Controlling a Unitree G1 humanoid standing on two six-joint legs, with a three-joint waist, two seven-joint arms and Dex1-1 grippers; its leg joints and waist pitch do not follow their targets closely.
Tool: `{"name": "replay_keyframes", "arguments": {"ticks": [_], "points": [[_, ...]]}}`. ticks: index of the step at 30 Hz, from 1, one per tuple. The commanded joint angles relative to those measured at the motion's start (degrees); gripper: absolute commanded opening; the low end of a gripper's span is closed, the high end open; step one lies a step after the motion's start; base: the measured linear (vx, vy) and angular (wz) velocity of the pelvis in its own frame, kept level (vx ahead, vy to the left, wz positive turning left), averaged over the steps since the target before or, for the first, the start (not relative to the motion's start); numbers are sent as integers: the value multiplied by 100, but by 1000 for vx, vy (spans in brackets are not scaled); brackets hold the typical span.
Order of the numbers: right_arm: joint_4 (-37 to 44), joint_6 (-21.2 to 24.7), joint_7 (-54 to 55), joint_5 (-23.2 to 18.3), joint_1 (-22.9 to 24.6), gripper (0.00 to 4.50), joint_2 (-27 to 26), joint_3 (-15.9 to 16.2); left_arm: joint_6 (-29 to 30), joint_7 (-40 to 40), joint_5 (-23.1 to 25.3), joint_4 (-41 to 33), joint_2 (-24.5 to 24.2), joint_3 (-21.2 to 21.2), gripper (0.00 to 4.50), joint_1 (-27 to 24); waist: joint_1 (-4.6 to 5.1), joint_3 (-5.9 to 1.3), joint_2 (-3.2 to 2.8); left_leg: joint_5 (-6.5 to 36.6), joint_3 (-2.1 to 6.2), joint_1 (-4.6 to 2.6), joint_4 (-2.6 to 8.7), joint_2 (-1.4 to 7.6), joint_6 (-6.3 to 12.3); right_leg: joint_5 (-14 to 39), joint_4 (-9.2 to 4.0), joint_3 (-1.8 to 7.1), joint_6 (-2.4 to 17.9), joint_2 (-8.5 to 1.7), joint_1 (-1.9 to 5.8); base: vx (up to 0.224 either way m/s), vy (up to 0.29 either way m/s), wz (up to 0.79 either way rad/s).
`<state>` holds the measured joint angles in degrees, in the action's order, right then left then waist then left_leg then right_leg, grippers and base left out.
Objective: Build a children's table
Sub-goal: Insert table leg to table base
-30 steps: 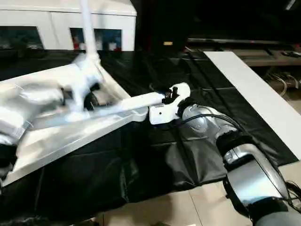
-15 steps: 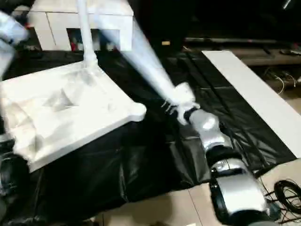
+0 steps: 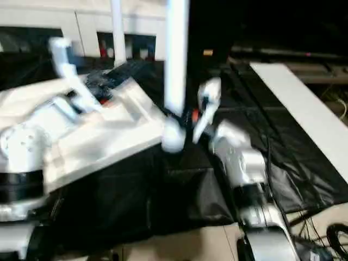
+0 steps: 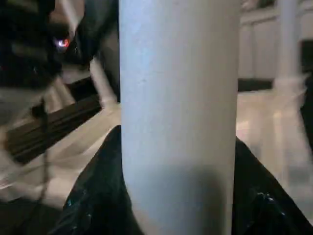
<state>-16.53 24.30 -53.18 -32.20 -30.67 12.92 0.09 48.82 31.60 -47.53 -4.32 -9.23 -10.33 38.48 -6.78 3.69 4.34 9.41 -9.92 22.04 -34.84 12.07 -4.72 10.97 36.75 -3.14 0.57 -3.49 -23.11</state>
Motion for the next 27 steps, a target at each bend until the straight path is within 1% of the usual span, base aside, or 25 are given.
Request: {"name": "replay_keyframes", "arguments": {"ticks": [1,2,3,4,5,6,7,8,9,10,11,12,13,14,15,16,17,18,19,21,22,23,24,26,27], "points": [[544,461,-179,-223,68,186,188,17,194,118,-112,-143,39,206,416,-15,8,-356,-48,1674,21,-126,470,98,-242,2001,-576,246,726,-407,270,0,0,0],[649,566,-197,-240,103,186,218,33,228,152,-174,-177,23,244,431,-29,1,-367,-49,1678,28,-146,462,104,-257,2197,-599,249,588,-413,241,0,0,0],[649,566,-197,-240,103,186,218,33,228,152,-174,-177,23,244,442,-29,15,-353,-39,1679,31,-131,470,98,-257,2281,-612,249,542,-410,235,0,0,0],[765,709,-209,-315,139,186,256,50,273,180,-217,-220,-8,291,442,-44,25,-358,-38,1649,42,-104,474,93,-273,2419,-623,238,466,-420,241,0,0,0],[848,810,-222,-367,163,186,285,65,306,200,-248,-249,-30,324,442,-55,31,-357,-39,1641,48,-113,479,93,-280,2450,-629,232,438,-410,235,0,0,0],[1086,1125,-310,-517,220,186,407,149,410,222,-275,-314,-92,442,442,-78,30,-359,-38,1613,46,-126,474,93,-264,2416,-635,232,409,-396,221,0,0,0],[1148,1213,-350,-548,232,186,453,187,448,210,-210,-307,-132,524,449,-87,21,-364,-44,1601,51,-137,472,102,-251,2369,-627,230,390,-388,218,0,0,0],[1194,1289,-378,-585,235,186,485,208,452,206,-84,-294,-172,607,450,-94,22,-360,-38,1589,48,-135,474,105,-249,2345,-627,229,386,-384,209,0,0,0],[1223,1338,-389,-611,237,186,501,215,450,205,5,-284,-200,659,450,-98,25,-360,-41,1560,46,-120,474,99,-250,2356,-632,226,374,-388,208,0,0,0],[1322,1504,-420,-708,248,186,535,205,346,77,207,-197,-163,680,450,-63,28,-364,-37,1526,49,-119,478,105,-253,2335,-637,225,364,-387,207,0,0,0],[1377,1620,-451,-784,253,186,552,191,284,29,247,-148,-120,654,450,-27,23,-376,-42,1486,55,-117,477,112,-256,2257,-622,223,377,-393,216,0,0,0],[1400,1673,-466,-818,255,186,560,185,258,17,249,-128,-99,638,450,-8,22,-383,-29,1376,53,-107,478,119,-246,2039,-608,224,422,-391,229,0,0,0],[1433,1778,-495,-875,258,186,579,181,239,7,203,-110,-59,594,450,27,11,-393,-41,1306,49,-110,472,122,-253,1837,-585,223,501,-388,228,0,0,0],[1442,1810,-505,-886,260,186,587,183,241,5,177,-113,-51,584,450,34,9,-396,-38,1270,46,-108,469,118,-252,1742,-578,222,533,-387,233,0,0,0],[1484,1949,-556,-924,273,186,633,200,277,17,24,-143,-12,535,450,59,2,-411,-30,1136,47,-100,467,120,-245,1482,-540,219,617,-384,255,0,0,0],[1497,2034,-576,-957,277,186,654,206,332,33,-91,-164,12,500,450,69,-4,-419,-36,1018,40,-95,457,117,-247,1222,-513,217,702,-380,263,0,0,0],[1497,2034,-576,-957,277,186,654,206,332,33,-91,-164,12,500,450,69,-6,-426,-37,950,37,-97,454,115,-246,1085,-497,215,753,-377,272,0,0,0],[1521,2152,-578,-1028,288,186,677,204,408,32,-235,-177,34,464,421,76,-5,-429,-34,863,26,-91,446,108,-234,879,-482,215,828,-374,280,0,0,0],[1536,2247,-583,-1086,299,186,697,202,480,35,-343,-182,49,438,421,81,-8,-438,-32,800,27,-89,439,104,-227,772,-462,211,861,-373,292,0,0,0],[1553,2434,-576,-1207,316,186,714,171,592,22,-407,-180,69,410,414,86,-5,-439,-28,714,13,-85,429,93,-184,548,-447,214,963,-368,306,0,0,0],[1569,2544,-578,-1271,328,186,726,147,638,-2,-381,-160,90,390,411,86,-10,-440,-31,707,14,-86,428,97,-175,541,-449,214,972,-376,313,0,0,0],[1574,2571,-582,-1277,332,186,737,149,642,-7,-374,-150,95,386,386,86,-11,-438,-28,708,10,-87,427,98,-168,544,-455,217,965,-381,316,0,0,0],[1582,2591,-583,-1280,334,186,746,148,638,-15,-375,-139,90,391,375,85,-11,-429,-26,738,9,-87,431,96,-171,605,-466,217,952,-381,316,0,0,0],[1588,2604,-579,-1283,334,186,749,146,633,-25,-368,-128,82,399,371,84,-14,-423,-28,831,9,-93,434,100,-197,807,-488,220,899,-394,315,0,0,0],[1595,2618,-573,-1283,333,186,750,144,638,-38,-381,-123,72,404,366,82,-13,-413,-31,921,10,-102,441,105,-215,979,-508,220,853,-397,302,0,0,0]]}}
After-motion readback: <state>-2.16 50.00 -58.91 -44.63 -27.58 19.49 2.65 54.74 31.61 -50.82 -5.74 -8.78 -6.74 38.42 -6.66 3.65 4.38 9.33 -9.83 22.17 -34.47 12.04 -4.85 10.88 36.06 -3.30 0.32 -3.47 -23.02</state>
